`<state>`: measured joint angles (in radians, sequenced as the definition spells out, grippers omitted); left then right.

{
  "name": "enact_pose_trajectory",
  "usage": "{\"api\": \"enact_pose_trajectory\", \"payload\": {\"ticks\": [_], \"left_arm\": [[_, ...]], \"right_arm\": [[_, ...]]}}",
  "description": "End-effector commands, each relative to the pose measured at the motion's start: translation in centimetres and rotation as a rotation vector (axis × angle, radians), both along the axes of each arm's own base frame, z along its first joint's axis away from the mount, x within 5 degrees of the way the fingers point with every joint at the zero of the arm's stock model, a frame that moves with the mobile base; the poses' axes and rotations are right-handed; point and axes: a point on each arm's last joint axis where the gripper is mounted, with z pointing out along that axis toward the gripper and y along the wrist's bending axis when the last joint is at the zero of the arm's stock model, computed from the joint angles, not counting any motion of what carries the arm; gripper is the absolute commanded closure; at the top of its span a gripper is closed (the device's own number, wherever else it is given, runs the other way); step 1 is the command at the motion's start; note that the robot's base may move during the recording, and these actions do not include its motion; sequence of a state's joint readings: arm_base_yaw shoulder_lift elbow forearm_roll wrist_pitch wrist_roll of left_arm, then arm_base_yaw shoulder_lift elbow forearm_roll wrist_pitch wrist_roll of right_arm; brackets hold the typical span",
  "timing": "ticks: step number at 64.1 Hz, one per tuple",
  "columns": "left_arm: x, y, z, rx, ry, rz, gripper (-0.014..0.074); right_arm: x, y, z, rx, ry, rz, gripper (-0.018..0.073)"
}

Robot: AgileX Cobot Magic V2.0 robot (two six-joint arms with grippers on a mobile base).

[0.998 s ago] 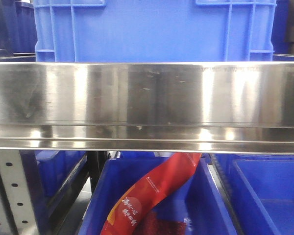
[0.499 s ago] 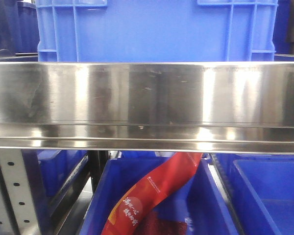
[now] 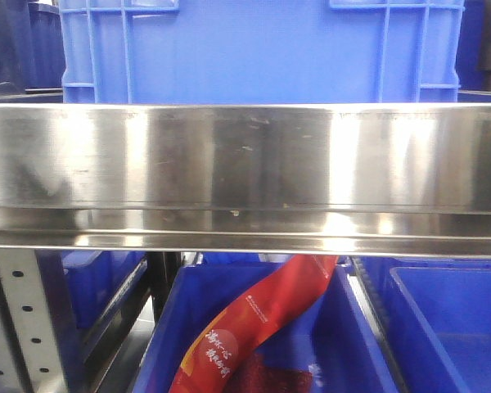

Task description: Grab block from conveyor and place in blue bin

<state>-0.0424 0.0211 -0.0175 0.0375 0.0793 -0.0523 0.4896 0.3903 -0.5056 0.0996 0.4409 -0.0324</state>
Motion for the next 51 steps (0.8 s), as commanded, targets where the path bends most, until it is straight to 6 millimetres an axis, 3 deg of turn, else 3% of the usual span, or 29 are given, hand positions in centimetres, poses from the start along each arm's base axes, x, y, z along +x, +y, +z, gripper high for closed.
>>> {"api": "enact_pose_trajectory", "payload": {"ticks": [1, 51], "left_arm": [[-0.1, 0.15, -0.24, -0.009, -0.029, 0.026, 0.0707], [-0.1, 0.26, -0.33, -0.008, -0.019, 0.046, 0.0707]], "right_arm": [[-0.01, -0.08, 0.23, 0.005, -0.035, -0.005, 0.0722], [-0.01, -0.08, 0.25, 0.006, -0.037, -0.005, 0.0722]]}}
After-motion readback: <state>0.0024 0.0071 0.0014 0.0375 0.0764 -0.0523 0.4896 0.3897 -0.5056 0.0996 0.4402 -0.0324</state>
